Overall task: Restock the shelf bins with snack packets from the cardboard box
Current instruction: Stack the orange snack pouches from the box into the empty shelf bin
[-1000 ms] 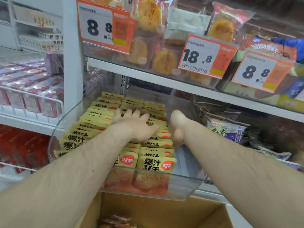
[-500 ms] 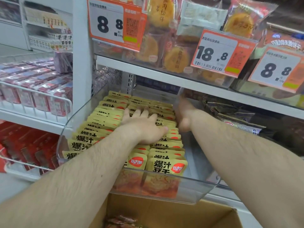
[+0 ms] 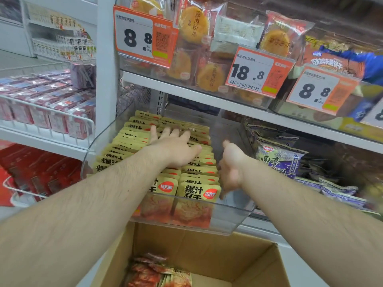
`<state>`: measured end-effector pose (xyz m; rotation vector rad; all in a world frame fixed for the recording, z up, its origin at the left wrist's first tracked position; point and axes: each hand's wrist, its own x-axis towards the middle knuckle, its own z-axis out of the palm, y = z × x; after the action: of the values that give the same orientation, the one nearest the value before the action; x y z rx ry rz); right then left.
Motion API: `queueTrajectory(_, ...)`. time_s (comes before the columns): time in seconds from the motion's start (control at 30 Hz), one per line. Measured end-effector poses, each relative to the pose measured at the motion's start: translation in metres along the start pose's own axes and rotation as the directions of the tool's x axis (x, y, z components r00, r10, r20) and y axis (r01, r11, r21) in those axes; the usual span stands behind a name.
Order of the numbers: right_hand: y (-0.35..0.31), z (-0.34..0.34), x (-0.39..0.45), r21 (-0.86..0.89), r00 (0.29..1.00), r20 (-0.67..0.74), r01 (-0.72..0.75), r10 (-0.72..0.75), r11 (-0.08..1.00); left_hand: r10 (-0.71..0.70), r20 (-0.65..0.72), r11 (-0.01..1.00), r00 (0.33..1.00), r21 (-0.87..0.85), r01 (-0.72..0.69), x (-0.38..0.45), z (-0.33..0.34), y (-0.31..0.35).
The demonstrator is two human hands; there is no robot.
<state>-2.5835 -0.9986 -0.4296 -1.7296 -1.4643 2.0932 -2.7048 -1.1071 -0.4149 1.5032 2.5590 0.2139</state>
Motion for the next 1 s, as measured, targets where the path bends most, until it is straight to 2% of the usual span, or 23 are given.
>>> queueTrajectory(0.07,0.008,-0.001,-0.017,-0.033,1.0,-0.004,-0.005,0.004,0.999,0.009,0.0,0.999,1.0,0.041,-0.009,-0.012,0.0,0.005)
queueTrajectory(0.13,0.014,0.001,-0.019,-0.075,0.999,0.011,0.045,-0.045,0.996,0.019,0.061,1.0,0.998,0.023,-0.02,-0.025,0.005,0.012)
queueTrajectory(0.27,0.017,0.007,-0.028,-0.024,0.996,0.048,0.08,-0.078,0.997,0.033,0.119,0.999,0.992,-0.02,-0.031,-0.038,0.011,0.018)
queueTrajectory(0.47,0.024,0.016,-0.028,0.042,0.994,0.008,0.112,-0.113,0.993,0.035,0.074,0.999,0.997,0.036,-0.037,-0.039,0.017,0.021)
queueTrajectory(0.6,0.029,0.005,-0.042,0.054,0.99,0.07,0.12,-0.124,0.991,0.028,0.029,1.0,0.999,-0.014,-0.028,-0.04,0.017,0.023)
queueTrajectory(0.8,0.037,0.006,-0.061,0.132,0.984,0.103,0.129,-0.143,0.983,0.051,0.01,0.999,0.999,0.019,-0.051,-0.045,0.019,0.024)
queueTrajectory(0.87,0.041,0.005,-0.074,0.108,0.978,0.103,0.171,-0.182,0.979,0.056,-0.054,0.998,0.997,-0.009,-0.057,-0.048,0.013,0.026)
queueTrajectory(0.9,0.045,0.004,-0.081,0.052,0.966,0.034,0.256,-0.258,0.965,0.089,-0.141,0.996,0.986,-0.02,-0.092,-0.053,0.011,0.029)
queueTrajectory(0.93,0.052,0.003,-0.084,-0.068,0.916,-0.105,0.382,-0.388,0.922,0.141,-0.26,0.988,0.955,-0.03,-0.154,-0.061,0.011,0.033)
queueTrajectory(0.97,0.064,0.001,-0.085,-0.239,0.784,-0.252,0.518,-0.568,0.821,0.207,-0.39,0.969,0.897,-0.044,-0.243,-0.073,0.013,0.038)
queueTrajectory(1.0,0.081,-0.002,-0.085,-0.371,0.562,-0.326,0.663,-0.76,0.65,0.267,-0.495,0.939,0.827,-0.06,-0.34,-0.089,0.017,0.044)
